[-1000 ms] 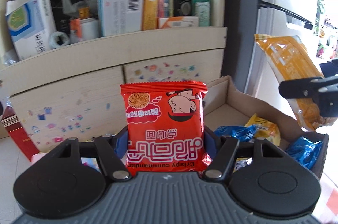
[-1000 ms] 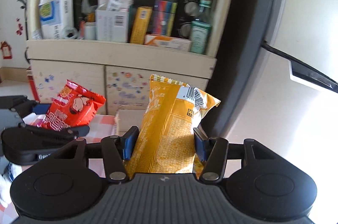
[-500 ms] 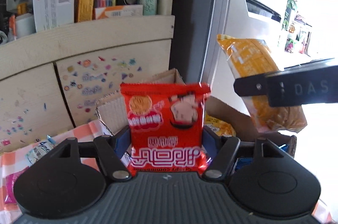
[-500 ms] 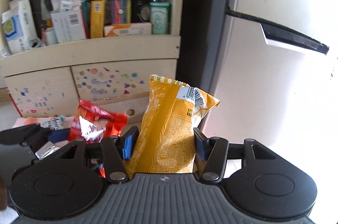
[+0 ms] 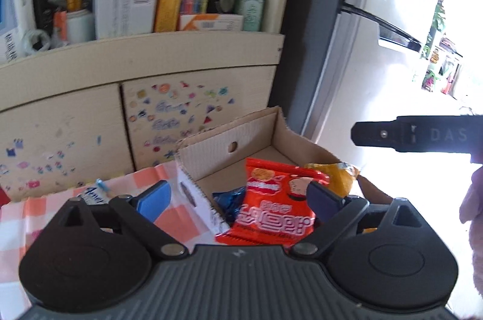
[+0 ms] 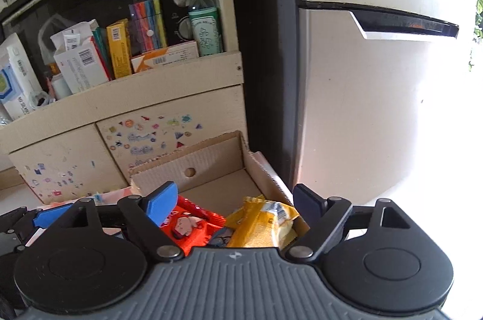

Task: Organize snacks
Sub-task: 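Open both tools to drop the red and yellow bags into the box, then withdraw both tools from the box toward the remaining snacks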

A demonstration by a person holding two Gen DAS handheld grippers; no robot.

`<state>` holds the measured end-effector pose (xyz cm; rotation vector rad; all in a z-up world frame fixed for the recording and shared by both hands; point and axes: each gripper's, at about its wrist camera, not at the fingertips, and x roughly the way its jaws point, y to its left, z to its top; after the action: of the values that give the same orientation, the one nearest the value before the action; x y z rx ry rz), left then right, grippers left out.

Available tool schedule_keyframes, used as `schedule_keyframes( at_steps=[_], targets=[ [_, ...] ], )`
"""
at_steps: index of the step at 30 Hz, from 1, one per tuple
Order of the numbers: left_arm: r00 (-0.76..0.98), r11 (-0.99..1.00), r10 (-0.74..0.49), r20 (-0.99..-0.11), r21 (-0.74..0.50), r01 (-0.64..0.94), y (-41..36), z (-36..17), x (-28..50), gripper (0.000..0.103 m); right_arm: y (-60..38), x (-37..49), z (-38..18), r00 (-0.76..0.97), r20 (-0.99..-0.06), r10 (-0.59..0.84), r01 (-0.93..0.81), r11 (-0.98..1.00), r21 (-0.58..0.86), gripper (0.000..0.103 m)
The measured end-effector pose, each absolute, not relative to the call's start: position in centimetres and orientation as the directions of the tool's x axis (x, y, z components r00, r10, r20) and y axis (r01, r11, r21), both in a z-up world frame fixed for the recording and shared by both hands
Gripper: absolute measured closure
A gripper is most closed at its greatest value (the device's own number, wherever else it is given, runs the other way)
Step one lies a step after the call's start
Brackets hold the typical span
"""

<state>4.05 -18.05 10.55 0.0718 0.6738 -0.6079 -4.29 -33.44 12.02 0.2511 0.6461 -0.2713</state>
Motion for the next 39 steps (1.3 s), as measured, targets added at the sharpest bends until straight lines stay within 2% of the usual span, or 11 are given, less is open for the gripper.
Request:
schedule_keyframes(
  at_steps=[5,17,25,34,39],
  targets=[
    [0.644,0.854,-0.447,-0.621,-0.082,0.514,-15.8,10.8,4.4,0.007,-32.1,-3.8,12.0,0.777,-0.615,-0.134,0.274,0.952,0.139,0.011],
    [0.697,0.92,-0.355,-0.623,-0.103,0.377,-8.8,12.4,6.5,0.005,-29.3,-3.0,11.8,0.794,-0.605,-0.05,0.158,0.979,0.127,0.008],
    [0.695,0.955,-0.276,-0.664,-0.111,0.274,-5.0,11.3,8.7,0.005,-26.7,-2.2,11.3,0.796,-0.605,0.016,0.066,0.992,0.112,0.008],
    [0.675,0.978,-0.176,-0.716,-0.048,0.204,-2.9,9.1,11.1,0.005,-22.4,-1.4,9.9,0.773,-0.619,0.136,-0.105,0.991,0.086,0.008],
    [0.636,0.977,-0.129,-0.761,0.014,0.214,-3.5,6.6,12.5,0.005,-19.2,-0.6,7.9,0.731,-0.65,0.207,-0.229,0.972,0.052,0.008]
  ],
)
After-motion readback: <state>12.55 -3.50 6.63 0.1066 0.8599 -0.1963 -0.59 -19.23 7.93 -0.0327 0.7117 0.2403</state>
